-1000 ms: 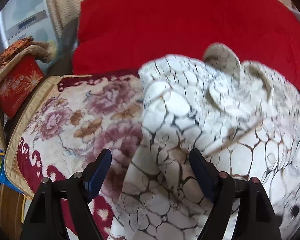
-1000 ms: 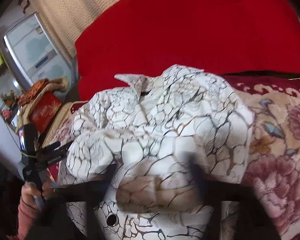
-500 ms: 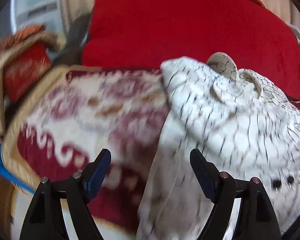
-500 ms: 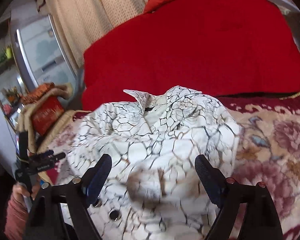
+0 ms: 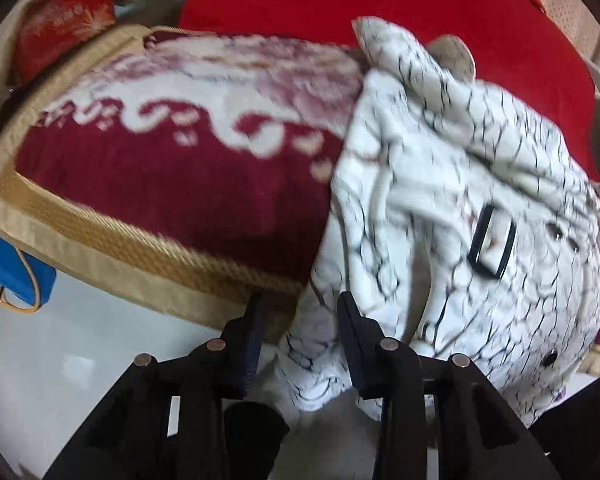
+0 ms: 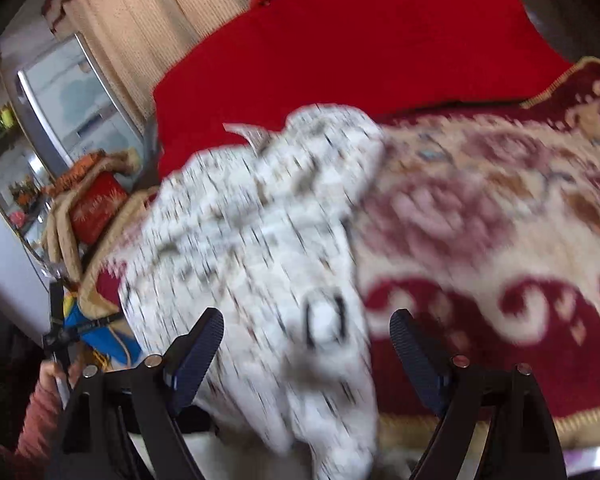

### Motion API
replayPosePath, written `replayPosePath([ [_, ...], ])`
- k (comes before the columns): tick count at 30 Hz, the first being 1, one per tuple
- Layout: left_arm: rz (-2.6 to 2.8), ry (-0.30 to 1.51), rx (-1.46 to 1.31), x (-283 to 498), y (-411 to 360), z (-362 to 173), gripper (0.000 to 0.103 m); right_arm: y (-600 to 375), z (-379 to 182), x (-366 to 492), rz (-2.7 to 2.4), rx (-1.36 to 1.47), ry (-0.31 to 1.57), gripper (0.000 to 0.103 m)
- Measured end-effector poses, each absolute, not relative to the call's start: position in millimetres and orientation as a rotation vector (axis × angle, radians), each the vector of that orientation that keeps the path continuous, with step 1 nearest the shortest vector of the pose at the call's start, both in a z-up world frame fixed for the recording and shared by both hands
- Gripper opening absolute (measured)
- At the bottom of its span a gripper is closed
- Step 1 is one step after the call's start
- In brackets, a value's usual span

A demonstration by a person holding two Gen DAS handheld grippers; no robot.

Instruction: Fold large clothes

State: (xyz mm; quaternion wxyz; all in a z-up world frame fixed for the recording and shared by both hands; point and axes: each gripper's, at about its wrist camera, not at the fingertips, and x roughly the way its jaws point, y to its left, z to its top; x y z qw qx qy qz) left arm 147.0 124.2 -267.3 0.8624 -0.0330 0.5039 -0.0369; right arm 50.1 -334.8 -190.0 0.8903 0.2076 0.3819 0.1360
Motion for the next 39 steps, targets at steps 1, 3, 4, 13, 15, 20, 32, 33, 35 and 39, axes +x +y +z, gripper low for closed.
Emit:
replayPosePath([
  [1,-0.085,1.073,-0.065,147,122,-272,0.038,-337,-194,44,0.282,0.425,0.818,0.088],
  [3,-0.097,1.126,-0.048,150,119,-283,0.052,-340,-205,33,0.283,0.413,0.891,0.088],
  [4,-0.097,1.149,-0.044,151,118,-287,0.060,-340,-210,29,0.286,0.412,0.923,0.088],
  [13,-0.123,1.291,-0.003,162,106,-324,0.076,-318,-287,32,0.295,0.396,1.207,0.088],
  [15,-0.142,1.287,0.024,164,100,-327,0.076,-309,-300,43,0.282,0.388,1.254,0.088],
  [20,-0.161,1.294,0.091,167,86,-341,0.076,-281,-324,61,0.287,0.354,1.331,0.088],
  [32,-0.282,1.274,0.042,169,79,-351,0.012,-265,-331,55,0.220,0.331,1.306,0.020],
  [33,-0.296,1.271,0.026,167,80,-349,0.009,-265,-326,51,0.226,0.336,1.292,0.017],
  [35,-0.331,1.258,-0.006,161,83,-346,0.007,-262,-314,42,0.246,0.321,1.261,0.014],
  [39,-0.459,1.186,-0.035,142,80,-320,0.005,-248,-279,16,0.353,0.317,1.171,0.010],
])
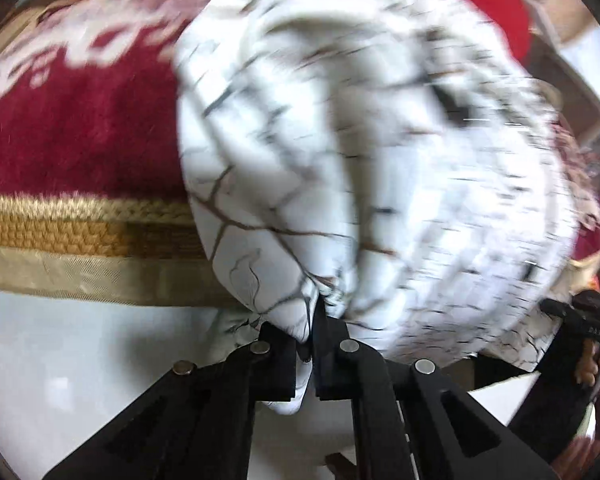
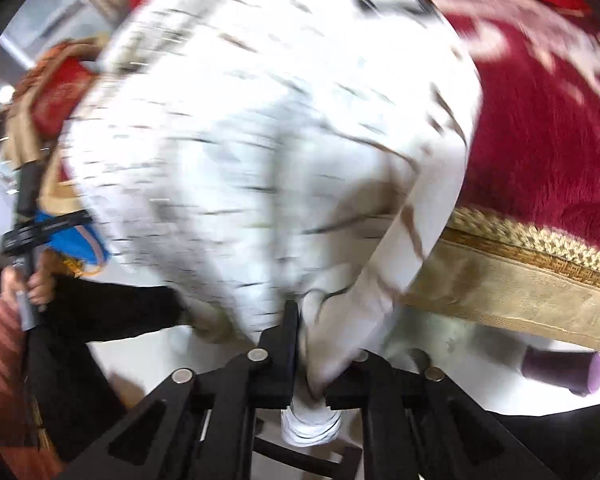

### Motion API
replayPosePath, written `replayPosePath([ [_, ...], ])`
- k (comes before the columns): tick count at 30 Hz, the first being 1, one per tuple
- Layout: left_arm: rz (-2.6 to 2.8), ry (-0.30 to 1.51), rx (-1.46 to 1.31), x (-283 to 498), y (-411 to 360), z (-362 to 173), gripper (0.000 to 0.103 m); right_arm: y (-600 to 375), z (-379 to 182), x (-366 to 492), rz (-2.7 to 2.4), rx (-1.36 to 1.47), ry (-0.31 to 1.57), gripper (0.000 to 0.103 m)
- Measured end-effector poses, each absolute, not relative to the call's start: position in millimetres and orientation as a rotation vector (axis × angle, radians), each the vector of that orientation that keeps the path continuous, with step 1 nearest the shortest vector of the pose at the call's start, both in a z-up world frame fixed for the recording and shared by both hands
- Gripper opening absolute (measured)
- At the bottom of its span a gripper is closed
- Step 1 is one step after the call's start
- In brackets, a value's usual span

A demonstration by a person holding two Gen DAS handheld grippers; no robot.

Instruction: Fold large clothes

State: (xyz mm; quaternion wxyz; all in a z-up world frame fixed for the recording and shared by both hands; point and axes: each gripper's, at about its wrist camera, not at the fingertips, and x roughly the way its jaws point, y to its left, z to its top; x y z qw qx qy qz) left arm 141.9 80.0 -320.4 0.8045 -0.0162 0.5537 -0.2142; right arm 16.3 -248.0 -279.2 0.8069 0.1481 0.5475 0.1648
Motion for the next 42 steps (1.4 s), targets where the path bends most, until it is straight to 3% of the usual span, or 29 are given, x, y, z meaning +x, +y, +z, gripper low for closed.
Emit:
replayPosePath([
  [8,-0.580,1.036,-0.113,127,82,-282,0.004,-237,-216,10,0.444,0.347,1.046,0.008],
  [16,-0.459,1.201,-0.097,150,78,-313,0.005,-287,-260,22,0.291,0.413,1.205,0.012],
  [19,-0.367,1.263,-0.099,156,84,-325,0.033,-313,-276,14,0.297,0.493,1.301,0.012],
  [20,-0.322,1.284,-0.088,155,92,-330,0.056,-320,-277,9,0.277,0.475,1.311,0.014],
  [21,-0.275,1.300,-0.077,157,94,-335,0.065,-325,-277,6,0.256,0.446,1.317,0.019],
  [22,-0.254,1.312,-0.073,159,96,-338,0.065,-331,-280,3,0.244,0.415,1.328,0.024],
  [23,-0.246,1.327,-0.074,161,96,-341,0.065,-330,-284,7,0.238,0.386,1.343,0.040],
  [24,-0.237,1.340,-0.075,163,97,-343,0.065,-332,-287,8,0.235,0.365,1.350,0.068],
  [25,-0.228,1.342,-0.072,163,98,-343,0.065,-334,-289,10,0.232,0.351,1.339,0.079],
  [26,-0.216,1.340,-0.064,164,100,-343,0.065,-340,-289,8,0.226,0.341,1.316,0.082],
  [31,-0.201,1.324,-0.024,176,81,-346,0.067,-330,-276,29,0.289,0.272,1.205,0.082],
  [37,-0.235,1.295,0.015,197,68,-341,0.067,-332,-294,53,0.398,0.434,1.279,0.080],
  [38,-0.262,1.290,0.026,198,65,-340,0.066,-331,-296,54,0.410,0.444,1.287,0.072],
  [39,-0.279,1.289,0.034,197,61,-340,0.065,-329,-297,55,0.439,0.448,1.295,0.044],
  [40,-0.295,1.288,0.038,197,58,-339,0.065,-326,-297,58,0.466,0.444,1.300,0.027],
  [42,-0.319,1.286,0.021,199,59,-338,0.061,-318,-295,65,0.496,0.457,1.287,0.021],
])
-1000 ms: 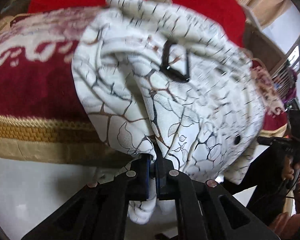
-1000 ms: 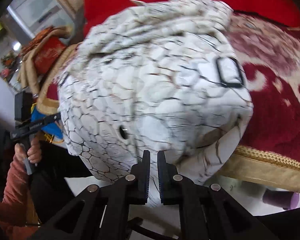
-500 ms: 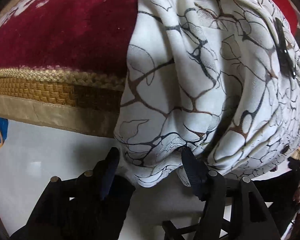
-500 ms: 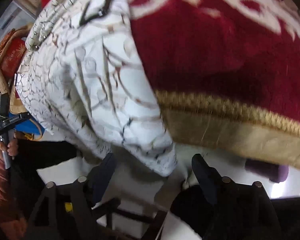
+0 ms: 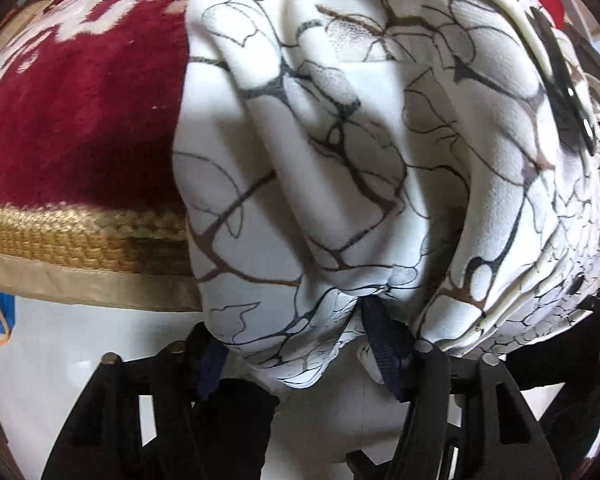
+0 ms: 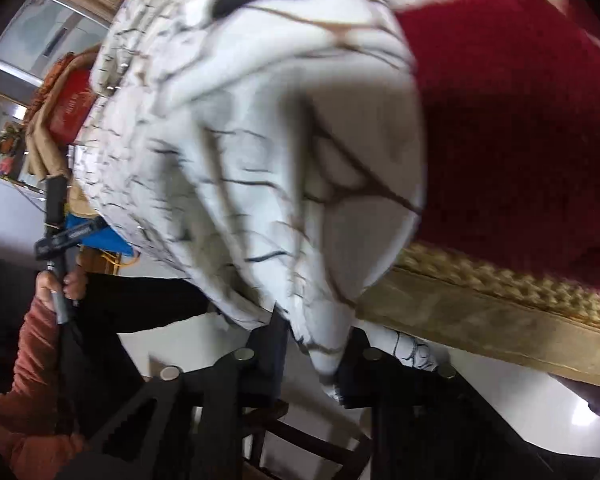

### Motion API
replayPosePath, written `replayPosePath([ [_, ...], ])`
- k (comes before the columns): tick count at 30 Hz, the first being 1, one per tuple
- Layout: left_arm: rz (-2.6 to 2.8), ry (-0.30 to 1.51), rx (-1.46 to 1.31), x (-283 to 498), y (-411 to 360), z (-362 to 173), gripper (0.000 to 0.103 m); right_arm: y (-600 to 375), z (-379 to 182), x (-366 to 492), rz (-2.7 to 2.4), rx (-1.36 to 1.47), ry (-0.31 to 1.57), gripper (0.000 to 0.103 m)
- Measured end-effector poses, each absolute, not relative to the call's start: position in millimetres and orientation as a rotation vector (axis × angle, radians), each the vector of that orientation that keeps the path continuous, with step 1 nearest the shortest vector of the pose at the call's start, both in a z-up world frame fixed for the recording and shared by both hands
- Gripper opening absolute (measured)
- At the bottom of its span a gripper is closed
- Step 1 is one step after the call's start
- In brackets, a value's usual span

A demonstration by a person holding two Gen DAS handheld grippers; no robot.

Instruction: Fold large clothes

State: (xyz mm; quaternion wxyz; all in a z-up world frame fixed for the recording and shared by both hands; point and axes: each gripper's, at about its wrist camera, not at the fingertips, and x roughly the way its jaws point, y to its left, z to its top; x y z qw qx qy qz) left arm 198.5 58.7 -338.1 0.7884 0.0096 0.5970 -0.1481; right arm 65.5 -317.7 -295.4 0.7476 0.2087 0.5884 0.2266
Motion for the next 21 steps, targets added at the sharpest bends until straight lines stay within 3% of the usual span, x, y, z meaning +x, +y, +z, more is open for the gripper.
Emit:
replayPosePath([
  [5,-0.329,1.281,-0.026,201,69,-333,0.058,-308,-300,77,0.450,0.434,1.285,0.024],
  [7,-0.350,1.270,-0.011,195,66,-332,0.041,-298,-300,75,0.451,0.416,1.289,0.024],
  [9,-0.383,1.261,0.003,192,58,-327,0.010,-291,-291,74,0.480,0.409,1.268,0.019],
  [11,-0.444,1.233,-0.005,185,50,-316,0.008,-285,-280,72,0.527,0.422,1.233,0.011],
  [21,-0.707,1.006,-0.148,176,48,-212,0.006,-273,-166,75,0.699,0.445,0.978,0.008],
])
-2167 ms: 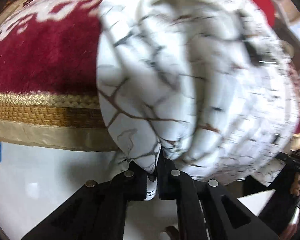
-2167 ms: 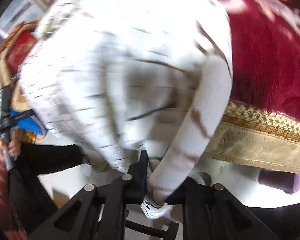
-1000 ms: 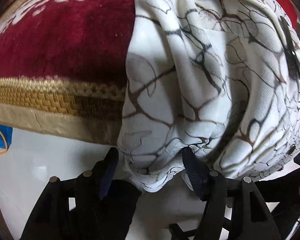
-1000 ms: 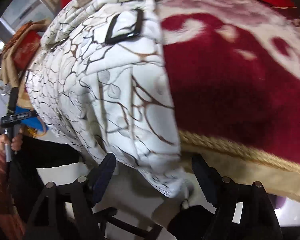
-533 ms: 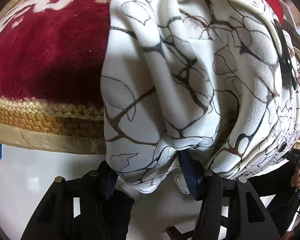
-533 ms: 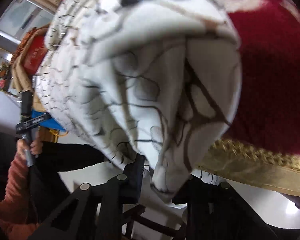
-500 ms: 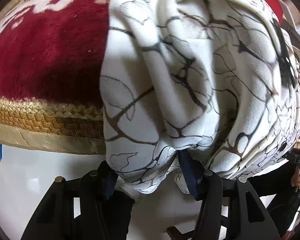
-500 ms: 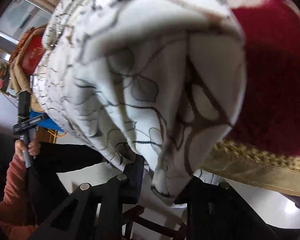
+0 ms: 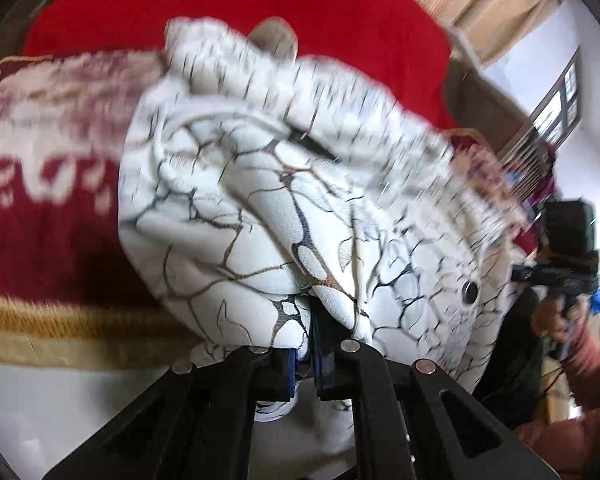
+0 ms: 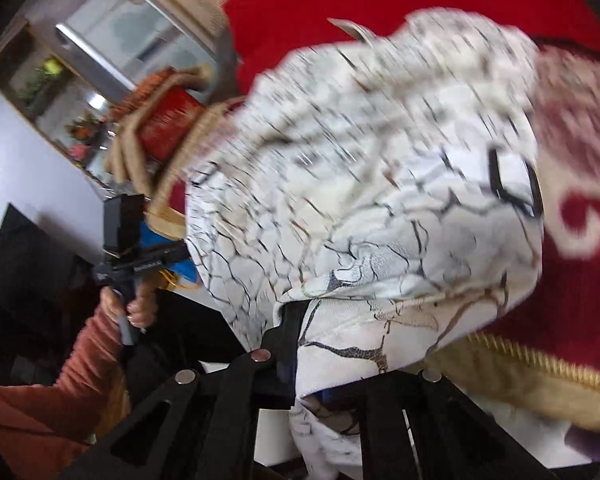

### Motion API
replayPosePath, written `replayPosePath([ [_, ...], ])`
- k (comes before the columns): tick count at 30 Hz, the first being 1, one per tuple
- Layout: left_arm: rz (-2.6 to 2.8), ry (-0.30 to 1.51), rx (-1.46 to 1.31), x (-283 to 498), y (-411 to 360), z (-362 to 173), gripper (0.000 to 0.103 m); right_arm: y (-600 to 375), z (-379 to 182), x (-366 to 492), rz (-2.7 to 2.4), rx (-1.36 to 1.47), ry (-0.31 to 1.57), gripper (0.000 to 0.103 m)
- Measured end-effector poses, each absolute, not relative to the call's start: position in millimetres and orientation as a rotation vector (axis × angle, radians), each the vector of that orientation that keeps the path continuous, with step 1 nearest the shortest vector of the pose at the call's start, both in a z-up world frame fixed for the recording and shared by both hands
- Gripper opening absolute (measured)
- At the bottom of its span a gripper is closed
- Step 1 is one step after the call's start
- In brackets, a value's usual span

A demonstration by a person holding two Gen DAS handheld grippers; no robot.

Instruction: Fold large clothes

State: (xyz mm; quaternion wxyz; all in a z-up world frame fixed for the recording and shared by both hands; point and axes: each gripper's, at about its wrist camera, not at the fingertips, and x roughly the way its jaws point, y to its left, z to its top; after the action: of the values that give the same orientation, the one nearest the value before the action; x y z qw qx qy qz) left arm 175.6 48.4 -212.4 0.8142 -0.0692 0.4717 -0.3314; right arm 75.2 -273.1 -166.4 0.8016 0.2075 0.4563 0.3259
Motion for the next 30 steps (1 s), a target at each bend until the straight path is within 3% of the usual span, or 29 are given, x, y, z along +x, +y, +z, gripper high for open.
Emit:
replayPosePath([
  [9,-0.747,0.854,-0.259,278,63,-135,0.006,-286,-100,124,0.743,0.564,0.763,0.008],
  [15,-0.663,0.871,-0.322,366,66,-129,0.006,-323,-77,206,0.615,0.758,0.596,0.008],
  [22,-0.585,0.904,-0.663,443,89,-179,0.007,-399,-143,317,0.516,1.215,0.586,0.011],
  [29,-0.478,0.931,-0.862,460,92,-231,0.009,-405,-225,379,0.487,1.489,0.787,0.013],
  [30,-0.474,0.959,-0.883,463,91,-230,0.014,-403,-227,383,0.492,1.495,0.795,0.015],
])
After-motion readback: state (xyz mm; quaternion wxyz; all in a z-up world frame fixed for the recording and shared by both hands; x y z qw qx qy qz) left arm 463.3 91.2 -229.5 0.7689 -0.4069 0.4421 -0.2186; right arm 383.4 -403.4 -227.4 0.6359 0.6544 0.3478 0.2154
